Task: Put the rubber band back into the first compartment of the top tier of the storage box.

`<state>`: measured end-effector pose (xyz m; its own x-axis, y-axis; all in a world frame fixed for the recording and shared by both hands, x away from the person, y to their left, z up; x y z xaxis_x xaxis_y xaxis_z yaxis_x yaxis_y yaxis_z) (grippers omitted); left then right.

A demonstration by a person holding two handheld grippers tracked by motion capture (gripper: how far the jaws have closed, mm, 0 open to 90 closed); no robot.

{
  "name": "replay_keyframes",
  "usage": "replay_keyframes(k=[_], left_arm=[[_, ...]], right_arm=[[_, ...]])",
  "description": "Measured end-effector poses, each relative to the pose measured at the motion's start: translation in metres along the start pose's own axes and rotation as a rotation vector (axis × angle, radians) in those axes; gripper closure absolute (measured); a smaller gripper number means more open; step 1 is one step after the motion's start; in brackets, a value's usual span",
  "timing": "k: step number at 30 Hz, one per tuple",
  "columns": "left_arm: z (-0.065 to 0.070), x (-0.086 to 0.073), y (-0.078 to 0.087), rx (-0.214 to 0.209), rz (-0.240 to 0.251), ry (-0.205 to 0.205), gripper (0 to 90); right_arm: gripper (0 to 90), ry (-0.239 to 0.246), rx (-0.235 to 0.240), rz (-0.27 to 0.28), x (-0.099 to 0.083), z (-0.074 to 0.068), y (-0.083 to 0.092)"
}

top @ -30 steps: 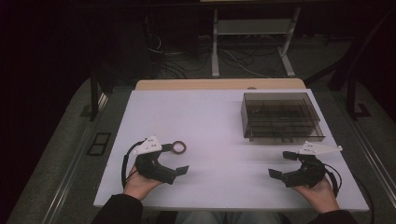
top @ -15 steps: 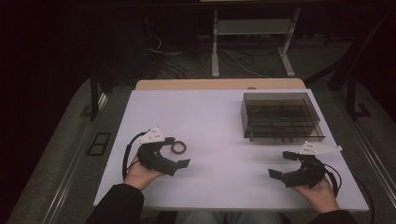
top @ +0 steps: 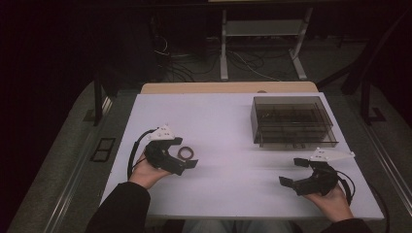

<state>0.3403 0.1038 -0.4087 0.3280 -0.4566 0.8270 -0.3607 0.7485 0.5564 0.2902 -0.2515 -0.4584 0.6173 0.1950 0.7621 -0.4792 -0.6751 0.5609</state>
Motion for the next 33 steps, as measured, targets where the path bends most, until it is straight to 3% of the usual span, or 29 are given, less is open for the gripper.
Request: replay_keyframes(k=[15,33], left_arm=[[-0.014,0.002,-0.008,0.004,-0.063,-0.013,0.0],[-0.031,-0.016,-0.029,-0.001,-0.175,-0.030,0.0]], right_arm=[[0.4,0.005,0.000,-0.001,0.000,0.000,-0.001],[0.4,0.015,-0.003,-0.008,-0.001,0.000,-0.003]])
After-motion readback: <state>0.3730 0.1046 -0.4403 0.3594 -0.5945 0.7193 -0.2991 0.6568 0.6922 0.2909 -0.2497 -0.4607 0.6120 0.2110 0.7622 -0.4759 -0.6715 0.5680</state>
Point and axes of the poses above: each handheld gripper's, and its own axes: y roughly backward along the jaws, x roughly out of its top, z roughly to its right, the point moved 7 cm from there along -y, roughly forward along the jaws, and after that the axes turned 5 degrees about -y, right-handed, at the moved point
